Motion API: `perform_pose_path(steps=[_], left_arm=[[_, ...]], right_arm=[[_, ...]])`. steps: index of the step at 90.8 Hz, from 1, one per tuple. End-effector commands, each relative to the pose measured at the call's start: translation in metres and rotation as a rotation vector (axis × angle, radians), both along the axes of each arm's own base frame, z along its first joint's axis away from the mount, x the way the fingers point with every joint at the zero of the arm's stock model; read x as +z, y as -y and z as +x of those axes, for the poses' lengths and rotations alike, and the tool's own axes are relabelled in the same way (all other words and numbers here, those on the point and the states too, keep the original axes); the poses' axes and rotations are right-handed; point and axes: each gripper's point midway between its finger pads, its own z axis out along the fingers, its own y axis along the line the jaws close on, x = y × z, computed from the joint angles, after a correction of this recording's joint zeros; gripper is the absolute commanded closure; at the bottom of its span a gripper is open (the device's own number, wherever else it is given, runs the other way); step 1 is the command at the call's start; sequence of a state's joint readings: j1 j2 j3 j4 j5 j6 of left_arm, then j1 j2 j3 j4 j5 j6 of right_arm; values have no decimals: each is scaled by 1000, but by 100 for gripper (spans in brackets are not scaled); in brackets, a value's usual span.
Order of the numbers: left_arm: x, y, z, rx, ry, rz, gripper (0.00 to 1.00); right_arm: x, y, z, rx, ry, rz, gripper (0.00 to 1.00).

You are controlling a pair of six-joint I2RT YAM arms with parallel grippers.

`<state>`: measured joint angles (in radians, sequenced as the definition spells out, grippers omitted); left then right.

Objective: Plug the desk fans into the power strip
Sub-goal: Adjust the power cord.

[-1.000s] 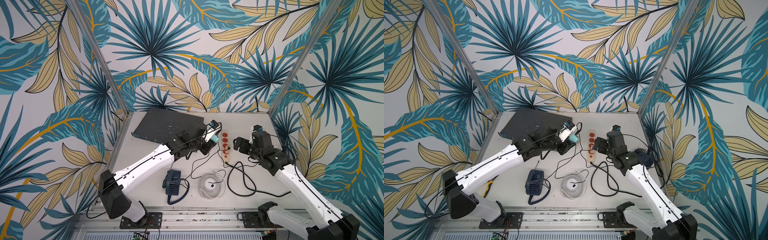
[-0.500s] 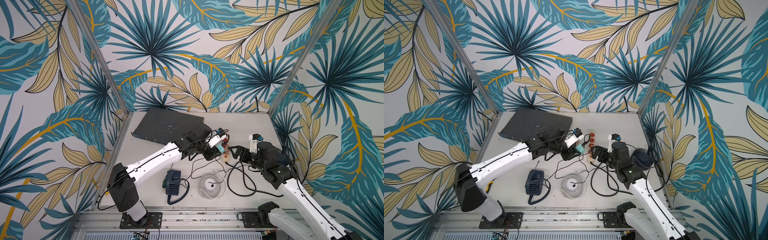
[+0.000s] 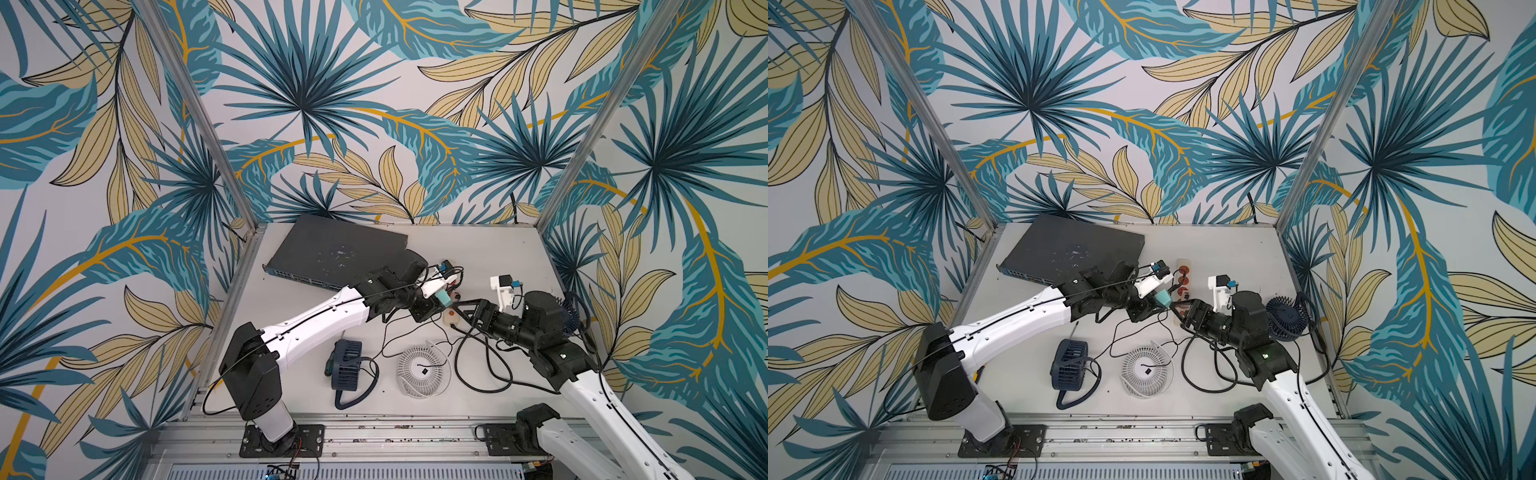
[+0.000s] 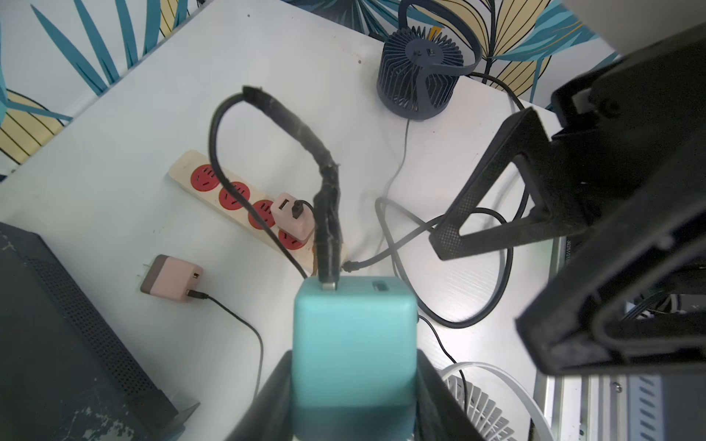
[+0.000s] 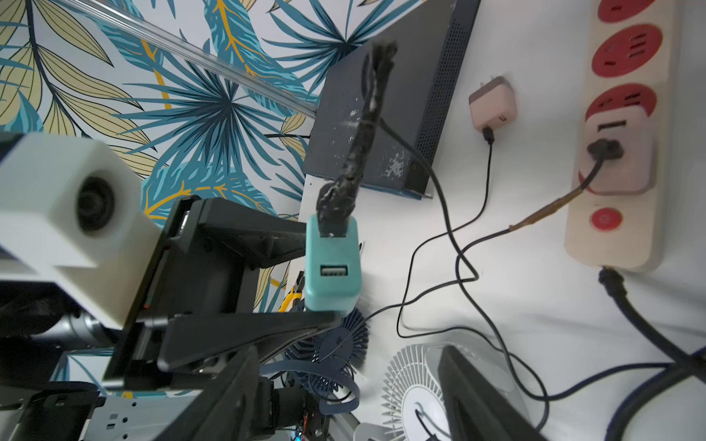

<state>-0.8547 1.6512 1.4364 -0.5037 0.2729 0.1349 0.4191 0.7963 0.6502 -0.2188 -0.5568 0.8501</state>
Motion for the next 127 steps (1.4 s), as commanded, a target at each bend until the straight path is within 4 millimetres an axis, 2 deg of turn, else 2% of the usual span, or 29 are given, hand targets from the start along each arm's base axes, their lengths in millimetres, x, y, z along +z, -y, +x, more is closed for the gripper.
perform_pose_path(steps=[1,14,31,47,55,66,85,95,100,107,111,120,127], left_arm=[[16,11,-14,-131,115,-51,61],[19,12,-30,-209,165,-58,60],[20,9,-39,-239,181,-83,61],[19,7,-45,-255,175,-97,60],[20,8,-49,-277,172,-109,60],[20,9,-52,-297,169,-110,60],[20,11,-61,-337,167,-117,60],[18,12,-58,-319,164,-117,60],[18,12,-53,-282,167,-120,53],[15,8,-35,-166,144,-119,26],[18,5,-19,-70,121,-145,18],[18,-4,9,119,13,-233,12],[12,-9,20,223,-82,-295,11]], right_arm=[[5,-8,-12,102,-33,4,29],[18,-13,-11,157,-17,15,36],[2,-9,-10,198,-76,-26,40],[4,-15,-18,285,-78,-2,39],[4,-18,-21,318,-79,3,41],[10,-22,-25,367,-81,38,50],[5,-26,-25,403,-111,43,67],[5,-27,-24,410,-110,42,83],[6,-26,-21,400,-102,26,90],[6,-20,-11,347,-74,-22,97],[6,-15,-1,297,-57,-61,100],[6,1,28,150,-7,-163,100],[5,11,51,40,18,-220,100]])
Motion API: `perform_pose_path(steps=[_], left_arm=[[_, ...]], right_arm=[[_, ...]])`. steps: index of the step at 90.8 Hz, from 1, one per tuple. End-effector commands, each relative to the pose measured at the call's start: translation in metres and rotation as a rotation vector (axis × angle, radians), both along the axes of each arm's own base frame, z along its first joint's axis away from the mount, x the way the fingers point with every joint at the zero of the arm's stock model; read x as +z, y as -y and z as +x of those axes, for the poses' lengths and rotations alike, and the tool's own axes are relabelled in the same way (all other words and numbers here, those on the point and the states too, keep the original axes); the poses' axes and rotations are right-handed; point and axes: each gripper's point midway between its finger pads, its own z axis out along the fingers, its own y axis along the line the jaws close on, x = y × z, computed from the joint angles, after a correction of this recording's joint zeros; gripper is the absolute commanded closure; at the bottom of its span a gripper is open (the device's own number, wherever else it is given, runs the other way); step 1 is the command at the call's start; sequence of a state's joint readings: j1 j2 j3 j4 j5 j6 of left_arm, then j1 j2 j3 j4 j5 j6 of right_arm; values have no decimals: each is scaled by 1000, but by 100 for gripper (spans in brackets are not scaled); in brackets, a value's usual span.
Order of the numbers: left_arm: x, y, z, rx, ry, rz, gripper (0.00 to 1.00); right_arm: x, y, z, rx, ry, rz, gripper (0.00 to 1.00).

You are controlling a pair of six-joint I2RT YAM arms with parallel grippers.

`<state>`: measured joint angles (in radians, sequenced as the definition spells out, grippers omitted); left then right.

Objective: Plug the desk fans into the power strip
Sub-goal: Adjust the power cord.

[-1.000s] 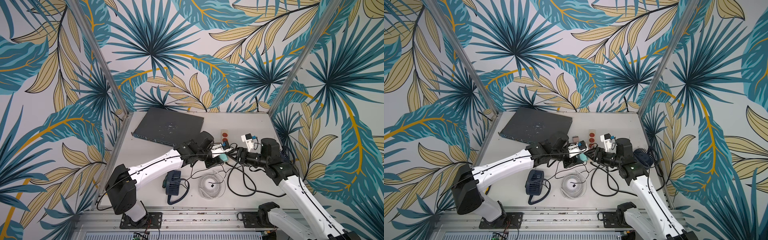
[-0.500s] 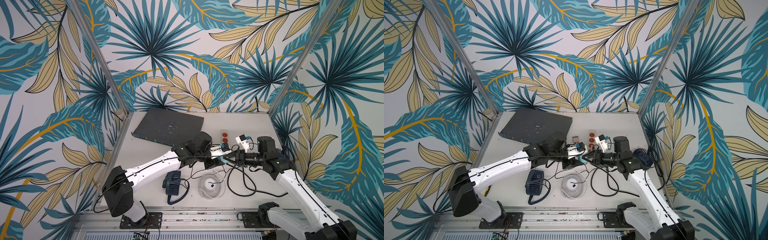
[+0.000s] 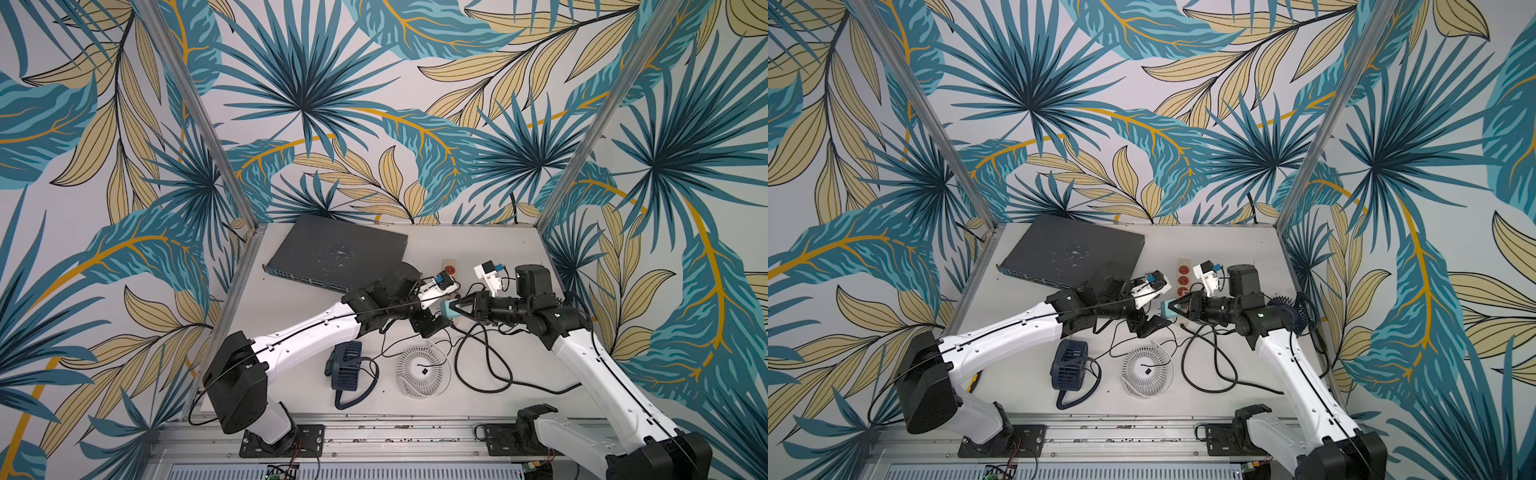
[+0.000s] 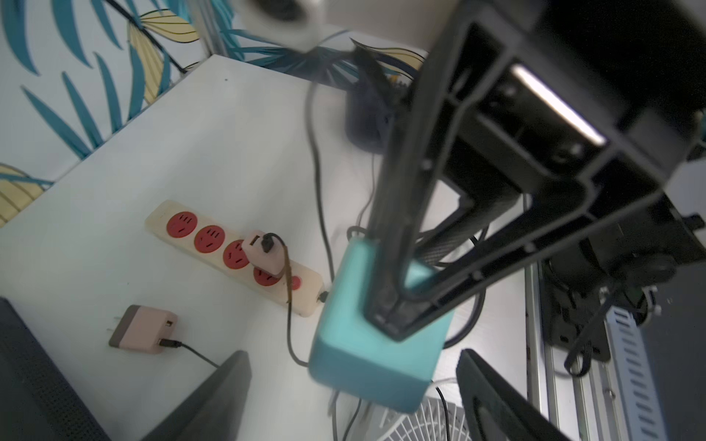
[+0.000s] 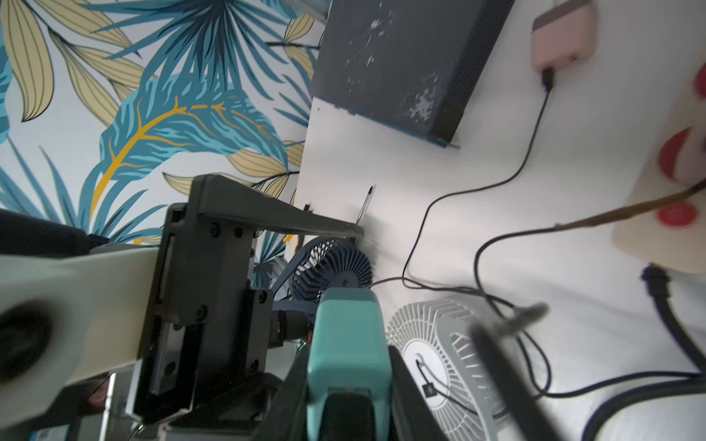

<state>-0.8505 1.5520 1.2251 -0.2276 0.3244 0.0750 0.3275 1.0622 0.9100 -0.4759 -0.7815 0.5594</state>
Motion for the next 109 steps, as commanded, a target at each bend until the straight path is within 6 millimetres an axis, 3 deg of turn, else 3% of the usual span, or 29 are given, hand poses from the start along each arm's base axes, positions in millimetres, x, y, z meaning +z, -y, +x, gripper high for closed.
perform_pose_path(steps=[1,20,54,78,109], left_arm=[[5,-9,31,226,-150,-142,11],[-50,-5,54,350,-346,-94,11],[-107,21,74,283,-470,-43,10],[-145,37,75,241,-580,9,10],[-165,71,60,148,-664,27,9]], right_arm=[[-3,22,41,-189,91,-129,100],[-15,56,102,-428,148,-335,100],[-60,70,174,-483,152,-597,100],[-84,62,192,-446,123,-629,100],[-78,67,185,-456,132,-642,100]])
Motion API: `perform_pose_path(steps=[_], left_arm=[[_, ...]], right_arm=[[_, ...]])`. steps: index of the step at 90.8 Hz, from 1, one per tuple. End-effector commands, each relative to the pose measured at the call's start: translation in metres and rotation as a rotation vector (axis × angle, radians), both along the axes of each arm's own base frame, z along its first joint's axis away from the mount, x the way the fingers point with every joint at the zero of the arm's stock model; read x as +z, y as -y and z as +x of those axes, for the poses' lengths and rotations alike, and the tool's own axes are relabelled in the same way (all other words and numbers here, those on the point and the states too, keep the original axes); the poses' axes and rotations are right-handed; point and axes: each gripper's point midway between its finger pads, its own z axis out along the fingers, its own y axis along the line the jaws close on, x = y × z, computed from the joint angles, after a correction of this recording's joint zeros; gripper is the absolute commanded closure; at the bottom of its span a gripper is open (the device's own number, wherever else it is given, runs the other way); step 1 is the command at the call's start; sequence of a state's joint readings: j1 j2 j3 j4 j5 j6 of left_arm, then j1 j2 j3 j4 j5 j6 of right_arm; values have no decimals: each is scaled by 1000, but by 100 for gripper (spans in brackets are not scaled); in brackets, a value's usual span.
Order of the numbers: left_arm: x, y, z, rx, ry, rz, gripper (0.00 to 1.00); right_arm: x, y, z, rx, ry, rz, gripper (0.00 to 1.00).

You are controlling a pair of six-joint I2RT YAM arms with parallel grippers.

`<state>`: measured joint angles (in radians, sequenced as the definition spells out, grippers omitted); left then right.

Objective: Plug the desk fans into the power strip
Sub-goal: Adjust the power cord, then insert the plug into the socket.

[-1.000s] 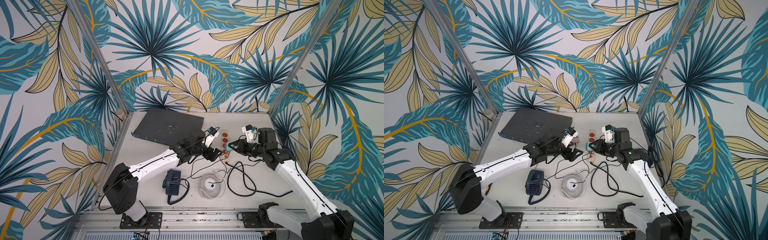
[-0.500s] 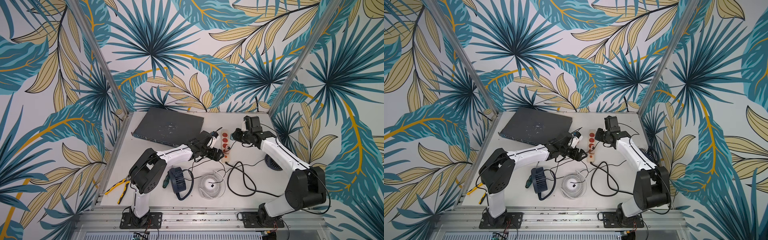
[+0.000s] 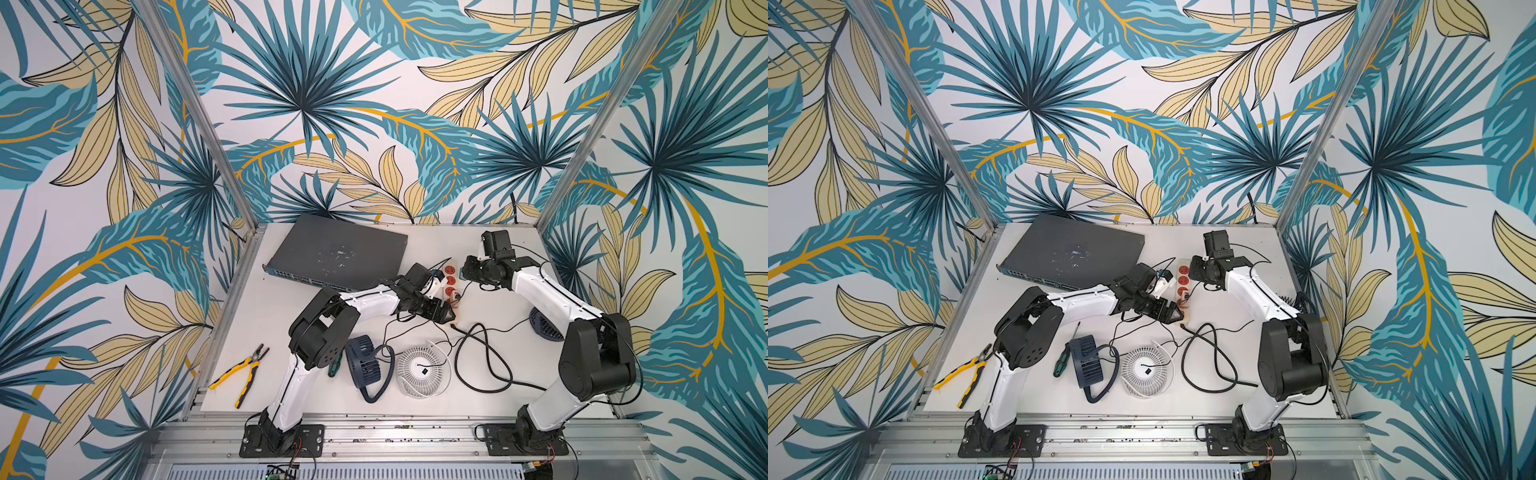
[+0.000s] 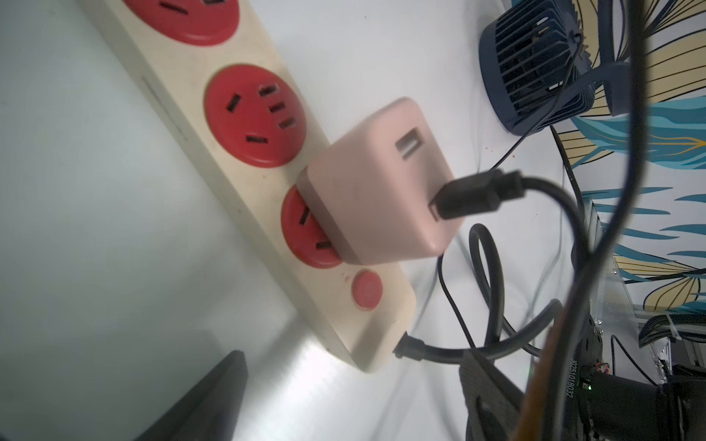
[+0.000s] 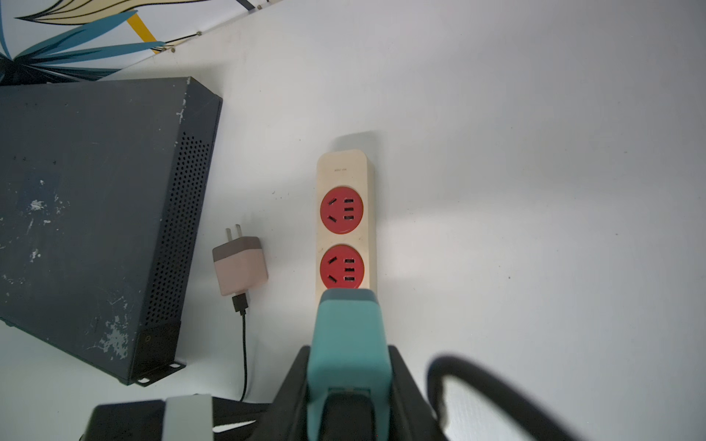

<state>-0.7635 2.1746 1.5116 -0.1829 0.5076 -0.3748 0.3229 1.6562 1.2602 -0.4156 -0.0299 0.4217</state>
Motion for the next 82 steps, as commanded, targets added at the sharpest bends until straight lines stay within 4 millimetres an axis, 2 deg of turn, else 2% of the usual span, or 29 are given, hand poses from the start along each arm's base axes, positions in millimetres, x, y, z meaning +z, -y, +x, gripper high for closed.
perform_pose_path(steps=[1,7,20,30,41,56,64,71,82], left_arm=[[7,21,-12,-60,-25,-34,10],[8,31,-19,-85,-27,-47,10],[28,55,-31,-127,-8,-131,10],[40,59,-27,-115,34,-144,10],[58,40,-9,-42,86,-150,9],[87,-7,23,126,126,-166,10],[95,-25,36,209,131,-174,10],[94,-31,43,244,115,-179,10],[89,-28,49,263,92,-182,13]], right_arm=[[14,6,0,-4,43,-22,100],[15,7,-3,1,40,-31,100],[18,9,-8,55,42,-75,100],[14,-1,-10,165,31,-96,100],[2,-7,-10,271,8,-138,100],[-14,-13,-7,337,-18,-158,100],[-22,-10,-3,337,-20,-182,100],[-27,-10,-1,333,-20,-190,100],[-34,-8,0,317,-22,-190,100]])
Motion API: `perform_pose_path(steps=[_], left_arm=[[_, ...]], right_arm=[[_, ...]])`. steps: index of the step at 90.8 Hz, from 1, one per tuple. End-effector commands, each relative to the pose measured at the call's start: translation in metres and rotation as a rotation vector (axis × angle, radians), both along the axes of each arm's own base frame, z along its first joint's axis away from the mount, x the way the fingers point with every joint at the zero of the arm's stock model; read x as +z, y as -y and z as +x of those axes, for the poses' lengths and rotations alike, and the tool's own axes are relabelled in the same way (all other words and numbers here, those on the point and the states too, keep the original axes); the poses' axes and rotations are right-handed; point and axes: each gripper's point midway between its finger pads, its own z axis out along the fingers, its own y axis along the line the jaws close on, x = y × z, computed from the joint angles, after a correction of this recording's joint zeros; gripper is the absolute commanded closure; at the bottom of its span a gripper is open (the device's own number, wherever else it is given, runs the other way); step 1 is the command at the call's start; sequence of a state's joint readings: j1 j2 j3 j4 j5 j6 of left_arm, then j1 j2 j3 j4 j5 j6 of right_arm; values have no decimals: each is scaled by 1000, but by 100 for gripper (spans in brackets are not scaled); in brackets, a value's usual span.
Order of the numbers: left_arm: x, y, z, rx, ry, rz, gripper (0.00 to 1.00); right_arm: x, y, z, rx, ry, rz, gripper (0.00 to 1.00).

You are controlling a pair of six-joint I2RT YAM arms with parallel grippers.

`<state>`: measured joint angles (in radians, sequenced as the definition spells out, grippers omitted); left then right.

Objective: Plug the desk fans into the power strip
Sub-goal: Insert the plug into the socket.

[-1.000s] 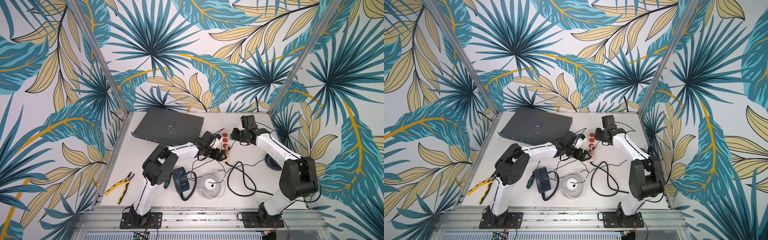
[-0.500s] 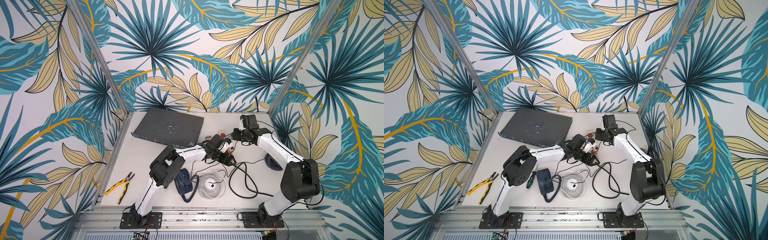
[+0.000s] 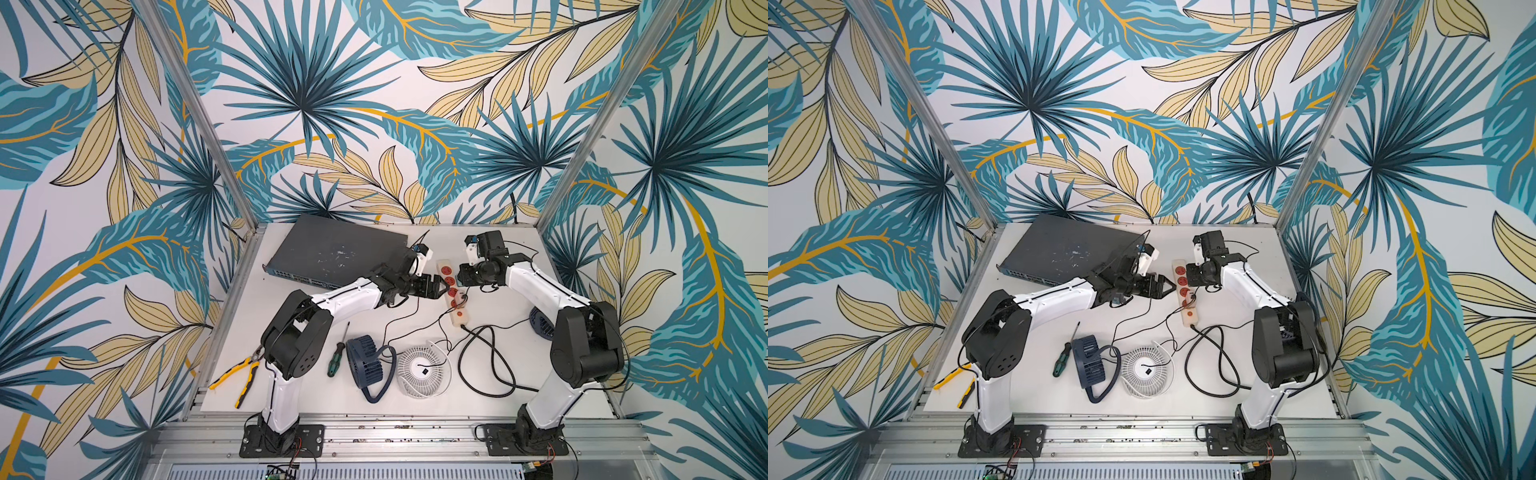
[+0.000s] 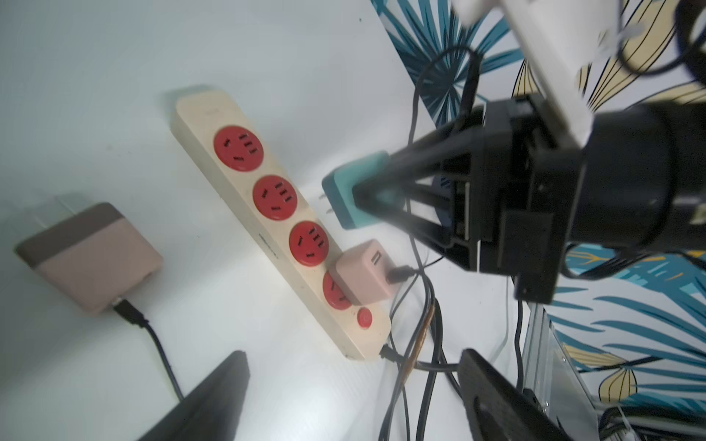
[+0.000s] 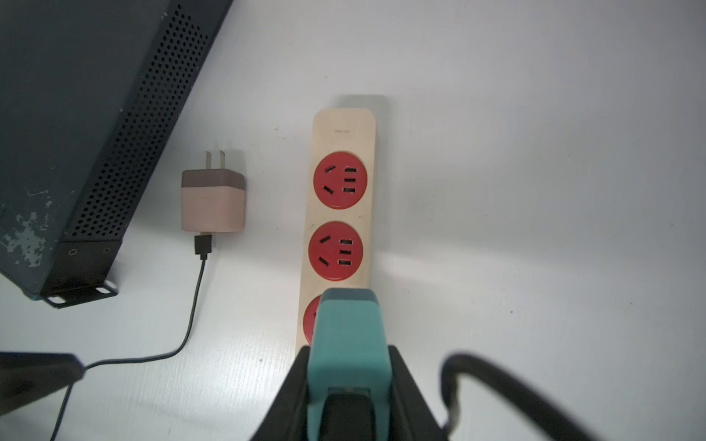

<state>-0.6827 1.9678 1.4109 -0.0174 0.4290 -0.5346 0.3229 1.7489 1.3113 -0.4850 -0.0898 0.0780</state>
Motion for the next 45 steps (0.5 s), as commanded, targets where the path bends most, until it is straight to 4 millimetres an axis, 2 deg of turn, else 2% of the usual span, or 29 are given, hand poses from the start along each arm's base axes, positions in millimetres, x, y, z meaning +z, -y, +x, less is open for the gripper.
perform_pose_path(steps=[1,30,45], left_arm=[[-5,6,3,28,-23,-12,13],[-45,15,16,57,-95,26,30],[-57,16,19,69,-107,36,32]], right_arm=[[-6,1,3,7,15,-13,100],[-23,-2,-11,5,-64,15,100],[-32,-1,-18,5,-104,14,100]])
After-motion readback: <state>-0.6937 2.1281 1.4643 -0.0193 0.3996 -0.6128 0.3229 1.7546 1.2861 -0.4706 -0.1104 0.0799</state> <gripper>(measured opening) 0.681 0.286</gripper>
